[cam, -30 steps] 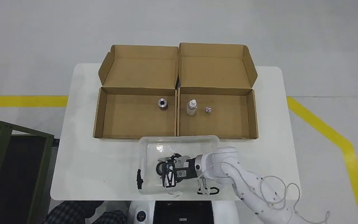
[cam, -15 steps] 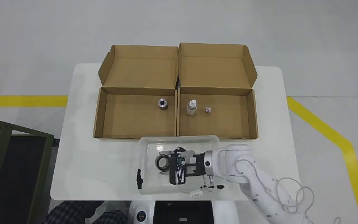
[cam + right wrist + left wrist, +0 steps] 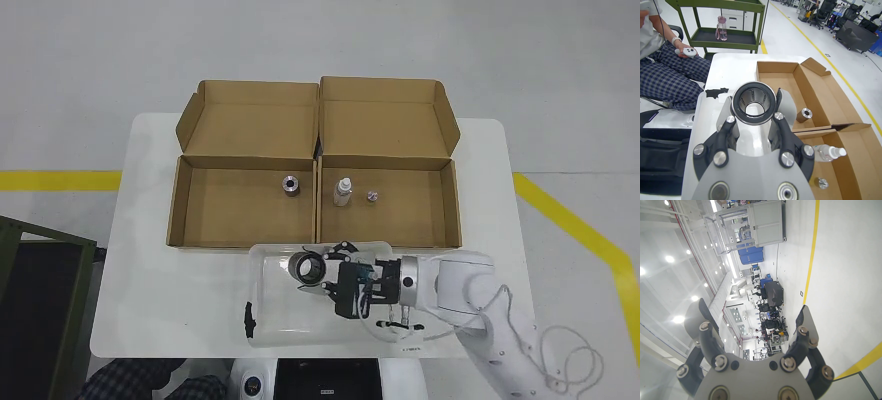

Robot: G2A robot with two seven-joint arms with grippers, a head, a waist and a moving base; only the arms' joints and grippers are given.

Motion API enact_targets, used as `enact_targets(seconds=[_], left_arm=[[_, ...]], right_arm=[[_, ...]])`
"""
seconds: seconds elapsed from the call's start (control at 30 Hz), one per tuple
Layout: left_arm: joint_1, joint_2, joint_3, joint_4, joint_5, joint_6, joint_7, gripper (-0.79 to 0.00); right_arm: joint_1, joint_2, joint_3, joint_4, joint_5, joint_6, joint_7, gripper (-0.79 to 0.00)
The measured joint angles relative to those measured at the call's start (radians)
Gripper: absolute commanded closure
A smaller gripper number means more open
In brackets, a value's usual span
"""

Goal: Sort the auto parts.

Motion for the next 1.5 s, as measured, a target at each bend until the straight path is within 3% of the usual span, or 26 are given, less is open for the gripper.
enact_targets(seconds=[0.37, 1.07, 1.5], left_arm=[[0.000, 0.000, 0.000, 0.000, 0.000, 0.000, 0.000, -0.785], [0.000, 0.000, 0.000, 0.000, 0.000, 0.000, 0.000, -0.785], [0.000, 0.000, 0.000, 0.000, 0.000, 0.000, 0.000, -0.785]], right_arm=[[-0.026, 0.017, 0.071, -0.056, 0.061, -0.008, -0.042, 0.000], [-0.011, 0.033, 0.106, -0.066, 0.105, 0.022, -0.058, 0.000], [0.056, 0.027, 0.013, 0.027, 0.069, 0.051, -0.039, 0.000]])
